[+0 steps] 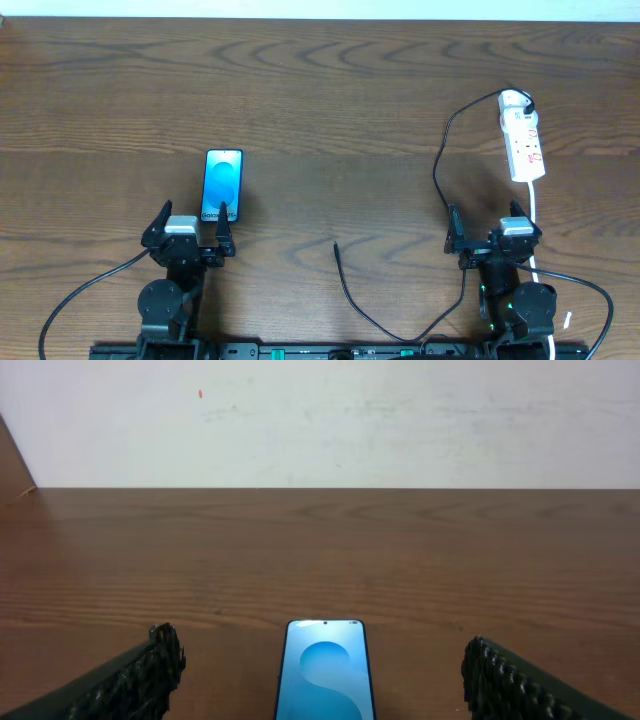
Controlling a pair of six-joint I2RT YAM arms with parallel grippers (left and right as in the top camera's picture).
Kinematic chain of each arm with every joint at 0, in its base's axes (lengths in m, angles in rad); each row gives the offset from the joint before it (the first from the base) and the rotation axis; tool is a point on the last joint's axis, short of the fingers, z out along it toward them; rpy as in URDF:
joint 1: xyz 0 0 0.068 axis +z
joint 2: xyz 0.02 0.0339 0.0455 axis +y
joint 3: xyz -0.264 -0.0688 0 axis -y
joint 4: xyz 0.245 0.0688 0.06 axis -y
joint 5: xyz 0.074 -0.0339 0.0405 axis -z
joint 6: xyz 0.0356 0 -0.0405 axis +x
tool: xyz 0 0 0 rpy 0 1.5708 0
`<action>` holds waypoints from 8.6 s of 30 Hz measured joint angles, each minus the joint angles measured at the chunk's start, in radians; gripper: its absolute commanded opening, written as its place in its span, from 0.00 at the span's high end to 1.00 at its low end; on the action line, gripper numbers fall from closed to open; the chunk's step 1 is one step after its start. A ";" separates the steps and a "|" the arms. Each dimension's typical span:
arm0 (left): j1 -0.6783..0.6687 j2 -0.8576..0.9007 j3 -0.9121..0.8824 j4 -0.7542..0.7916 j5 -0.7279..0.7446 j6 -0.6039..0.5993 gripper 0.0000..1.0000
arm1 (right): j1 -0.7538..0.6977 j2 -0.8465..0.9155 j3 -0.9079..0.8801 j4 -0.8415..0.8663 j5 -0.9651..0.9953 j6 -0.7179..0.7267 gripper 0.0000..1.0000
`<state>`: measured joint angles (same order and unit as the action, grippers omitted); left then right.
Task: Plug charger to phone and switch on socket
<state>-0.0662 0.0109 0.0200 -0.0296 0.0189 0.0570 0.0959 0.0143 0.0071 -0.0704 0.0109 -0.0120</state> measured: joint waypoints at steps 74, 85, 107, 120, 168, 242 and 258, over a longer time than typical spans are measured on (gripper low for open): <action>0.056 1.275 1.204 -0.484 -0.153 0.079 0.09 | 0.000 0.000 0.000 0.000 -0.004 0.000 0.01; 0.099 1.481 1.392 -0.662 -0.122 0.079 0.09 | 0.000 0.000 0.000 0.000 -0.004 0.000 0.01; 0.109 1.639 1.503 -0.875 -0.021 0.040 0.09 | 0.000 0.000 0.000 0.000 -0.004 0.000 0.01; 0.110 1.639 1.503 -0.887 -0.016 0.026 0.45 | 0.000 0.000 0.000 0.000 -0.004 0.000 0.01; 0.076 1.951 1.719 -1.118 0.033 -0.031 0.01 | 0.000 0.000 0.000 0.000 -0.004 0.000 0.01; 0.060 1.958 1.254 -0.748 0.080 -0.058 0.01 | 0.000 0.000 0.000 0.000 -0.004 0.000 0.01; 0.060 1.955 1.233 -0.708 0.069 -0.057 0.00 | 0.000 0.000 0.000 0.000 -0.004 0.000 0.01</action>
<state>-0.0063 1.9659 1.2530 -0.7376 0.0883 -0.0002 0.0959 0.0147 0.0071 -0.0708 0.0071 -0.0124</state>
